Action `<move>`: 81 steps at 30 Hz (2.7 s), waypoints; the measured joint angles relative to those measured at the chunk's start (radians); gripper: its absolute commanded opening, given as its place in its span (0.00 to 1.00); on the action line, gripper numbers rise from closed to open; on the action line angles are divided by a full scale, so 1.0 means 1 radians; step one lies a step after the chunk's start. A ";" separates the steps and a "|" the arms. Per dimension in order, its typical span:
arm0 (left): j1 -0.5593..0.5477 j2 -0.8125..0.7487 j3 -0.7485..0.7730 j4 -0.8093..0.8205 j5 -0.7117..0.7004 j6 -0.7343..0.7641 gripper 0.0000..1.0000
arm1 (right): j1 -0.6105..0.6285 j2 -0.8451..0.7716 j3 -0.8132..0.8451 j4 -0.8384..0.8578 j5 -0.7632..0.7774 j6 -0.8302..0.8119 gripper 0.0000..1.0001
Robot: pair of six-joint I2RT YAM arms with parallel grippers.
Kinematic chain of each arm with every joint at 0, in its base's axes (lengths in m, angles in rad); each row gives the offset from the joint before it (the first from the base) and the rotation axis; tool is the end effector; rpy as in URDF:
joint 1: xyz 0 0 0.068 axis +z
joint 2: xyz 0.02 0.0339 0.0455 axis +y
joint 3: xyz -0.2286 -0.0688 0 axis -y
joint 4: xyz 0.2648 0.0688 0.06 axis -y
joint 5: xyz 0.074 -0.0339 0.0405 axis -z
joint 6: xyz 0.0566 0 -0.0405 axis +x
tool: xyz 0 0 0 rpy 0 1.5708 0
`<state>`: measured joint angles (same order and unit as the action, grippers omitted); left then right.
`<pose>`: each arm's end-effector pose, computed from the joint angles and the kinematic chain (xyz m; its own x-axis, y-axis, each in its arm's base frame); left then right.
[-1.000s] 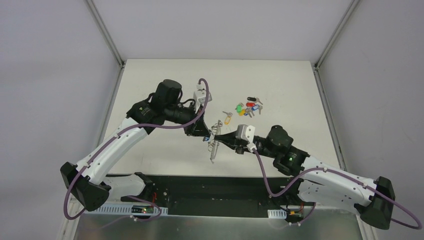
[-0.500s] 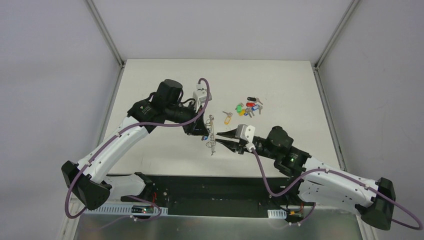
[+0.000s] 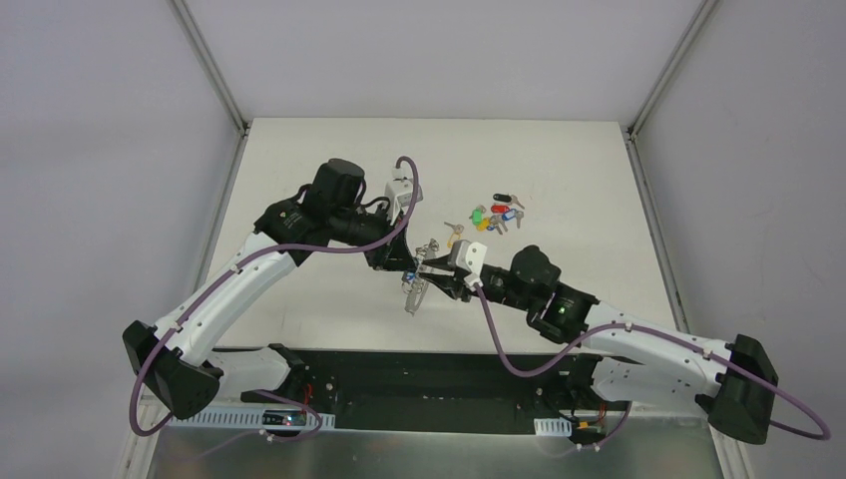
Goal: Remove the keys from the keyring
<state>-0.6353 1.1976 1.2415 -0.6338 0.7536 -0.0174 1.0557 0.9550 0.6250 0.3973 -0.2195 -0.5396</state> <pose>0.2139 -0.2059 0.3338 -0.4632 0.3257 -0.8242 0.8825 0.2552 -0.3950 0.1306 0.2557 0.2798 0.5198 -0.0997 -0.8484 -0.8035 0.2804 -0.5252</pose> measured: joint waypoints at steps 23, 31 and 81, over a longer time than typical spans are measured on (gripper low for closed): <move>-0.006 0.029 0.026 -0.022 -0.039 -0.031 0.00 | 0.009 -0.104 -0.069 0.102 -0.003 -0.004 0.00; -0.007 0.063 0.026 -0.039 -0.029 -0.043 0.00 | 0.010 -0.135 -0.092 0.194 -0.035 0.000 0.00; -0.056 0.166 -0.256 0.609 -0.767 -0.436 1.00 | -0.847 0.117 0.188 -0.613 0.618 0.837 0.30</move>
<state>-0.6918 1.3636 0.9855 -0.0246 -0.0135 -0.4534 0.2089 1.0721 0.8131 -0.2157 0.3981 0.2977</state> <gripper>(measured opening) 0.996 0.029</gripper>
